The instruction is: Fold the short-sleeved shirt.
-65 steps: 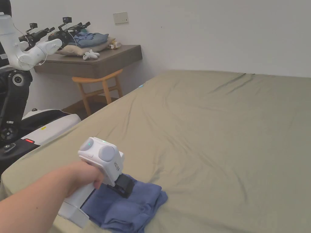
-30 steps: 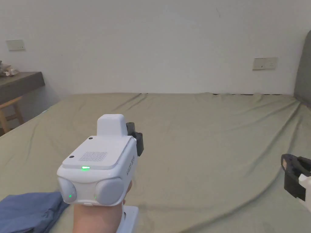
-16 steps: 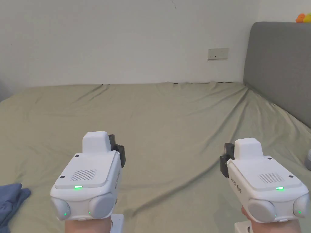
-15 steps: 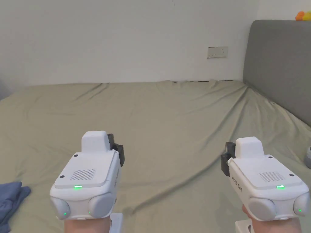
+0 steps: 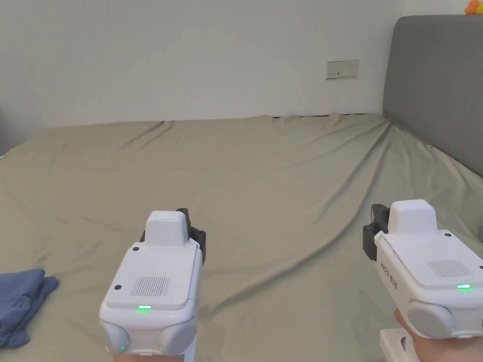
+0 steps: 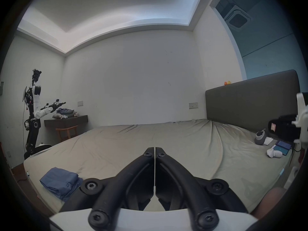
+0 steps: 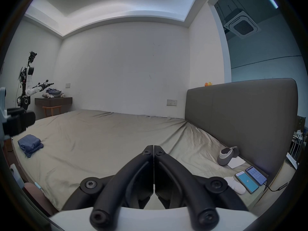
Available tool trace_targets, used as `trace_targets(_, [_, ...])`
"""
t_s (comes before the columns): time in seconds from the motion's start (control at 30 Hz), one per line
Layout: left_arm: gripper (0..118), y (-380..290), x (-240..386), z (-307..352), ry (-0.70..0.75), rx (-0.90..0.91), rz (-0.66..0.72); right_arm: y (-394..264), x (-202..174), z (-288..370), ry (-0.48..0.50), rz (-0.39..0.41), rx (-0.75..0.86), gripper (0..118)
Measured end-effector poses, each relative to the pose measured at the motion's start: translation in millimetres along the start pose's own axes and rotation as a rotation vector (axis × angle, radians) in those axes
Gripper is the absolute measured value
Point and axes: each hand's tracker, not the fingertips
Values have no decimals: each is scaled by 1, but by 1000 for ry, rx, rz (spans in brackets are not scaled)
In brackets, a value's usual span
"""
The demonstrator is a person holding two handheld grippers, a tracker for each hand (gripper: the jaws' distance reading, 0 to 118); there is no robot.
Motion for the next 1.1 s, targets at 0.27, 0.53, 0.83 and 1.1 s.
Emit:
trace_targets(0.27, [108, -4, 10, 5, -5, -10, -11, -4, -11, -3, 4, 26, 9, 105])
trace_targets(0.53, [118, -2, 0, 4, 38, -20, 34, -2, -15, 0, 25, 29, -31, 118])
trace_targets(0.83, [118, -3, -8, 4, -7, -24, 69, -1, -12, -6, 116, -161, -116, 118])
trace_targets(1.1, [118, -1, -15, 2, 6, -19, 65, 8, -15, 3, 94, -172, -89, 118])
